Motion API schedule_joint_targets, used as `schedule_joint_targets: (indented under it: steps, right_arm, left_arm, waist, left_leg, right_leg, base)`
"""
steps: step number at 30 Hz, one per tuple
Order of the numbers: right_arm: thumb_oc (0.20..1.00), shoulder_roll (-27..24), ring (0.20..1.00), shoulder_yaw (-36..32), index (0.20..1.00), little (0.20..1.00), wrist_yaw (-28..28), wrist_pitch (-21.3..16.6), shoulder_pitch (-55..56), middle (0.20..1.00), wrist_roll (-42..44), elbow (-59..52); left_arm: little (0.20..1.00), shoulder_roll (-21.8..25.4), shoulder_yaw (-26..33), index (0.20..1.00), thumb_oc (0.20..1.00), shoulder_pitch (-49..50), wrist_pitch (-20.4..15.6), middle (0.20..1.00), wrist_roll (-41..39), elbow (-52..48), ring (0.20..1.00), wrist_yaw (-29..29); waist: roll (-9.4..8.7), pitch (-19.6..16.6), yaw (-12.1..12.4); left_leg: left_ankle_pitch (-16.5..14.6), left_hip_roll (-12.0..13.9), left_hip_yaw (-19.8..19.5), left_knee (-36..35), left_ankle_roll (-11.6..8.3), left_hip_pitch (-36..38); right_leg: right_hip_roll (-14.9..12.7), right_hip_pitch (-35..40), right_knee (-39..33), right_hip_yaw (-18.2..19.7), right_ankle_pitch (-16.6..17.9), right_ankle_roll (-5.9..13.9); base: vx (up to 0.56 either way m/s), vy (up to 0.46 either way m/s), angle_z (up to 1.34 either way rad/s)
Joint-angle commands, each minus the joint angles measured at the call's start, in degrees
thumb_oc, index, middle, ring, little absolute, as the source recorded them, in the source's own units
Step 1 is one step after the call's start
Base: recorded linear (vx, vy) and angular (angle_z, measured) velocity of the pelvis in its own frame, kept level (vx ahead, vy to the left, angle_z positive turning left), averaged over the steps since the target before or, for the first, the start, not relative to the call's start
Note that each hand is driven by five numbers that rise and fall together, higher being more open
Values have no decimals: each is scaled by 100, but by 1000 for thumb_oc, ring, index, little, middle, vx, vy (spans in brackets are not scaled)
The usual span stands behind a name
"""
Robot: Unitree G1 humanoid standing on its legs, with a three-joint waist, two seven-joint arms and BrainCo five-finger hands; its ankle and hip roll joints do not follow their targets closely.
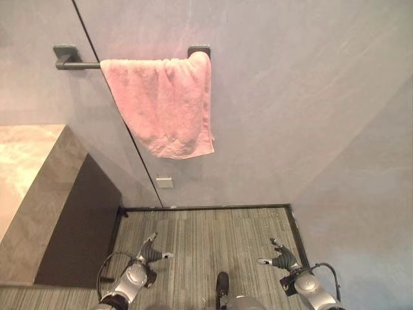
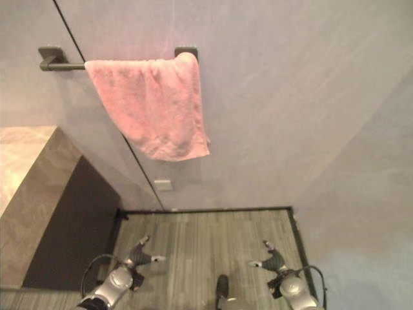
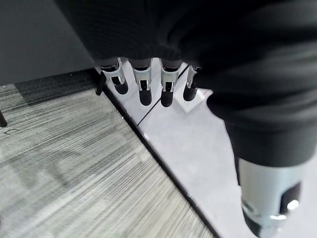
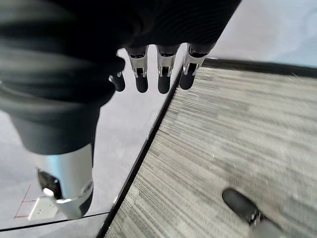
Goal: Put brush and paste in cup on sink, flatten towel.
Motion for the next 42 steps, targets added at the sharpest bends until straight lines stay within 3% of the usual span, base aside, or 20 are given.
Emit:
schedule_joint_targets:
  steps: [1, 3, 6, 8, 9, 11, 12, 14, 15, 17, 18, 19, 20, 22, 23, 24, 26, 29, 36, 42]
  right_arm:
    - [1000, -221, 1000, -33, 1000, 1000, -119, -104, -8, 1000, -122, -276]
    - [1000, -213, 1000, -28, 1000, 1000, -114, -112, -22, 1000, -123, -272]
    - [1000, -241, 1000, 53, 1000, 1000, -91, -170, -60, 1000, -193, -263]
    - [1000, -236, 1000, 51, 1000, 1000, -81, -173, -61, 1000, -182, -232]
    - [1000, -232, 1000, 38, 1000, 1000, -45, -186, -62, 1000, -134, -294]
    - [1000, -161, 1000, -95, 1000, 1000, -16, -166, 41, 1000, 21, -373]
    - [1000, -159, 1000, -97, 1000, 1000, -16, -165, 43, 1000, 21, -375]
    - [1000, -101, 1000, -225, 1000, 1000, -32, -158, 34, 1000, 169, -477]
    - [1000, -46, 1000, -293, 1000, 1000, -25, -164, -13, 1000, 292, -538]
    - [1000, -70, 1000, -227, 1000, 1000, -53, -160, -257, 1000, 207, -656]
    - [1000, -68, 1000, -226, 1000, 1000, -53, -158, -259, 1000, 207, -656]
    - [1000, -70, 1000, -223, 1000, 1000, -60, -174, -327, 1000, 223, -733]
    - [1000, -130, 1000, -256, 1000, 1000, -42, -234, -375, 1000, 324, -887]
    - [1000, -165, 1000, -269, 1000, 1000, -29, -257, -386, 1000, 369, -971]
    - [1000, -278, 1000, -362, 1000, 1000, -39, -312, -340, 1000, 427, -1265]
    - [1000, -282, 1000, -363, 1000, 1000, -38, -308, -332, 1000, 428, -1272]
    - [1000, -423, 1000, -498, 1000, 1000, -52, -363, -289, 1000, 477, -1647]
    - [1000, -643, 1000, -827, 1000, 1000, -44, -416, -201, 1000, 555, -2052]
    - [1000, -1082, 1000, -1155, 1000, 1000, 22, -466, -568, 1000, 954, -1910]
    - [1000, -1331, 1000, -744, 1000, 1000, 300, -317, -1246, 1000, 1363, -1897]
  left_arm:
    - [1000, 90, 77, 1000, 1000, -110, -148, 1000, -78, -213, 1000, 226]
    - [1000, 90, 94, 1000, 1000, -84, -161, 1000, -75, -190, 1000, 237]
    - [1000, 86, 165, 1000, 1000, -46, -203, 1000, -125, -63, 1000, 288]
    - [1000, 87, 173, 1000, 1000, -63, -198, 1000, -120, -31, 1000, 299]
    - [1000, 118, 179, 1000, 1000, -36, -201, 1000, -101, -74, 1000, 290]
    - [1000, 177, 95, 1000, 1000, -10, -210, 1000, -29, -85, 1000, 261]
    - [1000, 179, 92, 1000, 1000, -11, -211, 1000, -29, -83, 1000, 261]
    - [1000, 256, 57, 1000, 1000, -34, -221, 1000, -25, -172, 1000, 239]
    - [1000, 302, 79, 1000, 1000, -9, -236, 1000, -23, -230, 1000, 261]
    - [1000, 434, 135, 1000, 1000, 28, -241, 1000, -8, -405, 1000, 258]
    - [1000, 438, 138, 1000, 1000, 31, -237, 1000, -9, -412, 1000, 256]
    - [1000, 507, 224, 1000, 1000, 83, -236, 1000, -47, -469, 1000, 262]
    - [1000, 636, 296, 1000, 1000, 162, -251, 1000, -19, -628, 1000, 238]
    - [1000, 685, 380, 1000, 1000, 209, -251, 1000, -32, -622, 1000, 225]
    - [1000, 792, 482, 1000, 1000, 311, -258, 1000, -30, -736, 1000, 149]
    - [1000, 792, 482, 1000, 1000, 316, -256, 1000, -30, -741, 1000, 146]
    - [1000, 937, 567, 1000, 1000, 323, -279, 1000, -22, -842, 1000, 60]
    - [1000, 1214, 573, 1000, 1000, 276, -338, 1000, 15, -1330, 1000, -104]
    - [1000, 1663, 803, 1000, 1000, 243, -453, 1000, -455, -2135, 1000, -332]
    - [1000, 2078, 751, 1000, 1000, -347, -472, 1000, -963, -2597, 1000, -469]
  waist:
    - [218, 104, -83]
    - [261, 81, -50]
    - [459, 58, 3]
    - [511, 51, -9]
    - [550, 24, -13]
    - [526, 2, -34]
    - [514, 2, -32]
    - [471, 11, -47]
    - [436, -2, -27]
    - [403, 15, 85]
    - [399, 13, 92]
    - [400, 56, 155]
    - [393, 56, 90]
    - [397, 33, 109]
    - [439, 2, 58]
    - [442, 8, 55]
    - [439, 53, 0]
    - [374, 143, -85]
    - [271, -108, 81]
    - [273, -216, 140]
  left_leg:
    - [479, -93, 523, -1826, 421, 333]
    - [557, -50, 418, -2202, 425, 289]
    - [1152, 374, 94, -2924, 141, 28]
    - [1228, 439, 183, -2953, 96, 43]
    - [1114, 413, 199, -2886, 140, 119]
    - [674, 115, 165, -2353, 296, 80]
    - [645, 105, 165, -2310, 303, 62]
    - [341, -157, 216, -1989, 453, -7]
    - [107, -438, 323, -1889, 623, 11]
    - [12, -576, 516, -1939, 720, 69]
    - [14, -578, 527, -1946, 722, 72]
    - [-35, -597, 625, -1977, 761, 140]
    - [-11, -721, 575, -2145, 826, 268]
    - [16, -757, 576, -2253, 849, 356]
    - [34, -841, 464, -2512, 894, 542]
    - [32, -839, 460, -2527, 889, 564]
    - [28, -918, 379, -2681, 895, 777]
    - [-35, -999, 190, -2648, 914, 927]
    - [22, -921, 176, -2783, 786, 1068]
    - [88, -881, 62, -2908, 718, 1143]
  right_leg:
    - [-229, 523, 270, 238, -583, 657]
    - [-242, 503, 268, 288, -613, 689]
    - [-421, 654, 305, 445, -831, 813]
    - [-487, 730, 319, 455, -863, 846]
    - [-543, 799, 343, 507, -909, 881]
    - [-1007, 959, 499, 667, -861, 999]
    - [-1023, 960, 499, 668, -864, 1008]
    - [-1340, 855, 599, 804, -645, 1098]
    - [-1650, 625, 725, 906, -136, 1171]
    - [-1793, 341, 846, 753, 309, 1151]
    - [-1795, 333, 845, 764, 314, 1153]
    - [-1764, 249, 1005, 519, 275, 1140]
    - [-1286, 137, 1188, 850, 47, 1075]
    - [-1113, 91, 1176, 922, -30, 1059]
    - [-636, -73, 1096, 1182, -348, 972]
    - [-632, -65, 1116, 1179, -369, 969]
    - [-351, -273, 913, 1309, -372, 938]
    - [-328, -333, 713, 1338, -260, 970]
    - [-405, 212, 166, 972, -107, 1006]
    - [-391, 457, 69, 808, -189, 969]
  base:
    - [233, 133, 5]
    - [161, 141, 2]
    - [290, 326, -14]
    - [205, 281, -48]
    - [243, 376, -31]
    - [260, 445, -39]
    - [102, 261, -28]
    - [98, 379, -14]
    - [98, 515, -37]
    - [35, 328, -41]
    - [4, 176, -54]
    - [70, 279, -65]
    - [66, 276, -40]
    - [137, 222, -4]
    - [172, 196, 14]
    - [173, 158, 24]
    - [142, 55, 31]
    - [125, -12, 55]
    - [66, -62, 26]
    - [41, -38, 20]
